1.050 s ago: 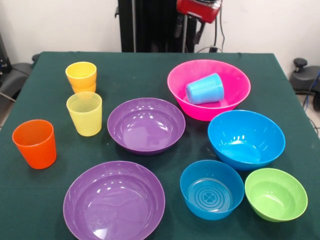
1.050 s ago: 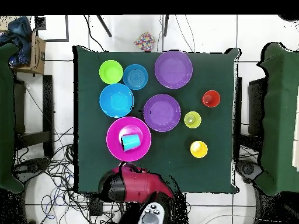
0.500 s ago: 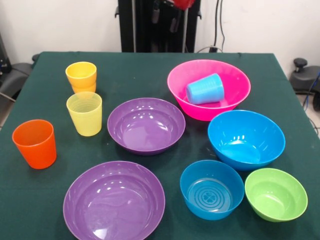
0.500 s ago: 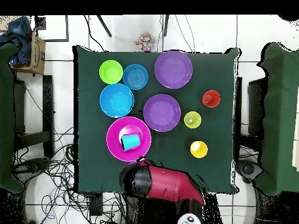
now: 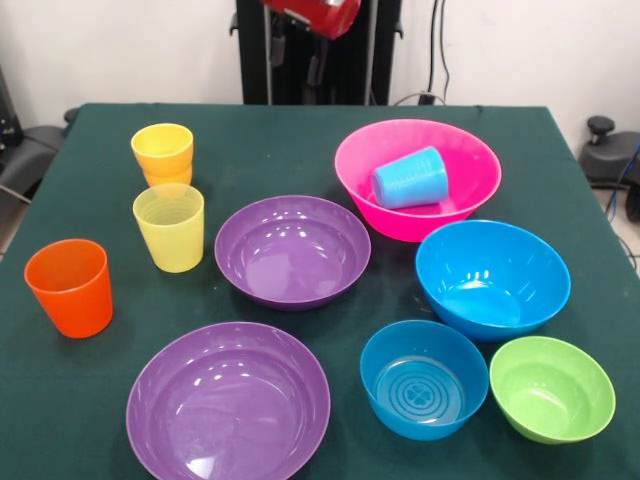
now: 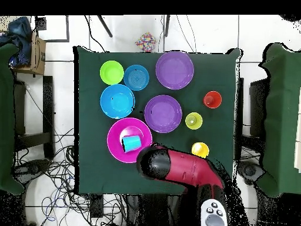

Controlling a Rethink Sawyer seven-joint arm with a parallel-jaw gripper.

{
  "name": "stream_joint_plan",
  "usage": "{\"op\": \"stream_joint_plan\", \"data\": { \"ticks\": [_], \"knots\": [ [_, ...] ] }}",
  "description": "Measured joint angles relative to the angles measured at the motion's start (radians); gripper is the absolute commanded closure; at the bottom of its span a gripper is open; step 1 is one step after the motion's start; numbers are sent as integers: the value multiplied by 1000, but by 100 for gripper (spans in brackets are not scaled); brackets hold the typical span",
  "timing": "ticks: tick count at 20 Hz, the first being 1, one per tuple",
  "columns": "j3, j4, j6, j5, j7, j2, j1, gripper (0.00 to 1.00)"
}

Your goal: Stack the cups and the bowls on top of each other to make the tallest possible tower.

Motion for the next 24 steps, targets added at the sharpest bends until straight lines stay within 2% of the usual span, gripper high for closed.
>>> {"op": "stream_joint_plan", "data": {
  "ticks": [8,17,22,24],
  "knots": [
    [42,-75,0,-43,0,41,-16,0],
    [84,-113,19,-48,0,59,-57,0],
    [124,-132,44,-73,0,71,-103,0],
    [154,-132,45,-103,0,74,-131,0]
  ]
}}
